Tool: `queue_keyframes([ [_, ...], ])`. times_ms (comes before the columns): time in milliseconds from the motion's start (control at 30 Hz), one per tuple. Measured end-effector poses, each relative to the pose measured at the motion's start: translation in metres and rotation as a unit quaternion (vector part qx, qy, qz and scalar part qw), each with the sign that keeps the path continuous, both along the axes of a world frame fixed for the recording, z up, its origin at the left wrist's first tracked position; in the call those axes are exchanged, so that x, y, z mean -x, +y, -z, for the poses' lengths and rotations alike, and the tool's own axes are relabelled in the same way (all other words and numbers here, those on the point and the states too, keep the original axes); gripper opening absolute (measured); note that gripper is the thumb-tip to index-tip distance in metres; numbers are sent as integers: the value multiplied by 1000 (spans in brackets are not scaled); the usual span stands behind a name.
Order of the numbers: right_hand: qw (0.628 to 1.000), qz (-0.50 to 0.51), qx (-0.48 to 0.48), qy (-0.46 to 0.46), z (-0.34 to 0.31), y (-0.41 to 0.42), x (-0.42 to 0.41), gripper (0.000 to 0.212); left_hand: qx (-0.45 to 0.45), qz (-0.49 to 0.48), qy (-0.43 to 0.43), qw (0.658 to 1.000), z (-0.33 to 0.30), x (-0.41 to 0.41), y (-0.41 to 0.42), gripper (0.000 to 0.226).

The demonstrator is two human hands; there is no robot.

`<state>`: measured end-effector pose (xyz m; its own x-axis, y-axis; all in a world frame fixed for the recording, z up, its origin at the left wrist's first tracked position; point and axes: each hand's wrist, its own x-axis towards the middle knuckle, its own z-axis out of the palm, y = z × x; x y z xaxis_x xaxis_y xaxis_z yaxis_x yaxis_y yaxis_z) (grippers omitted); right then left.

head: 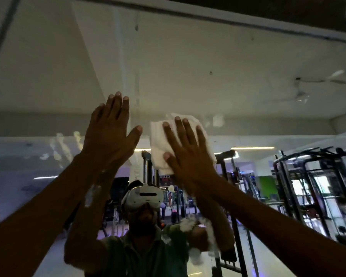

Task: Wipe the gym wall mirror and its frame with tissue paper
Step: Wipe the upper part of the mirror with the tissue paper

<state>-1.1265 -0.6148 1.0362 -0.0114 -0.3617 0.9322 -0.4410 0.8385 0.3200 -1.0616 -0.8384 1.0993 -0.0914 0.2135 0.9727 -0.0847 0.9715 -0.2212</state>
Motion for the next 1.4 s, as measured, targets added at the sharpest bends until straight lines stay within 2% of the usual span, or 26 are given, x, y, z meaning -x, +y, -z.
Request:
queue_keyframes([
  [67,999,8,-36,9,-11,32,10,72,0,4,-10,1000,-1,-3,-2,93],
  [100,1000,24,-15,11,-28,54,15,72,-1,1,-13,1000,-2,-4,-3,93],
  [133,998,41,36,10,-49,78,20,75,-2,-1,-15,1000,-3,-5,-3,93],
  [233,970,63,222,-79,-101,137,24,92,-2,-12,-4,1000,-2,-2,0,91],
  [300,949,47,298,-93,-107,126,24,88,-9,-14,1,1000,0,0,3,89],
  [333,948,52,304,-76,-98,104,21,84,-13,-14,2,1000,0,2,5,89],
  [367,960,50,272,-53,-78,79,16,80,-15,-15,5,1000,1,3,8,88],
  [433,993,35,116,-15,-18,29,5,74,-13,-15,13,1000,2,4,8,88],
  [500,1000,3,-16,-16,28,14,-4,72,-11,-8,6,1000,1,1,5,88],
  [533,999,-10,-42,-11,25,27,-2,71,-8,-5,1,1000,2,0,3,88],
  [600,1000,7,-12,5,-12,61,13,70,-3,-3,-3,1000,1,-2,0,90],
  [667,995,41,89,9,-63,98,23,73,-3,0,-9,1000,0,-2,-1,91],
  [733,981,47,188,-29,-97,124,25,81,-4,0,-10,1000,1,-2,0,91],
  [800,959,31,273,-71,-102,111,18,89,-4,-5,-6,1000,1,0,-1,90],
  [833,955,33,286,-65,-91,94,15,88,-9,-6,-4,1000,1,1,0,89],
  [900,977,43,205,-29,-43,54,7,77,-30,-10,4,999,3,5,7,84],
  [967,998,22,62,-16,16,25,1,73,-40,-8,14,999,8,11,20,79],
  [1033,1000,-2,-26,-11,36,32,1,72,-25,-2,9,1000,18,16,30,75],
  [1067,999,0,-37,-8,29,46,6,71,-17,-3,4,1000,23,17,31,74],
  [1133,1000,26,2,1,-2,80,17,74,-5,-10,-6,1000,30,14,25,74],
  [1267,975,50,200,-80,-65,138,24,95,25,3,-28,999,35,3,12,80],
  [1333,960,45,263,-82,-72,130,22,101,32,-7,-17,999,37,5,11,78],
  [1400,959,59,270,-55,-52,98,16,93,27,-13,-15,999,37,9,11,77],
])
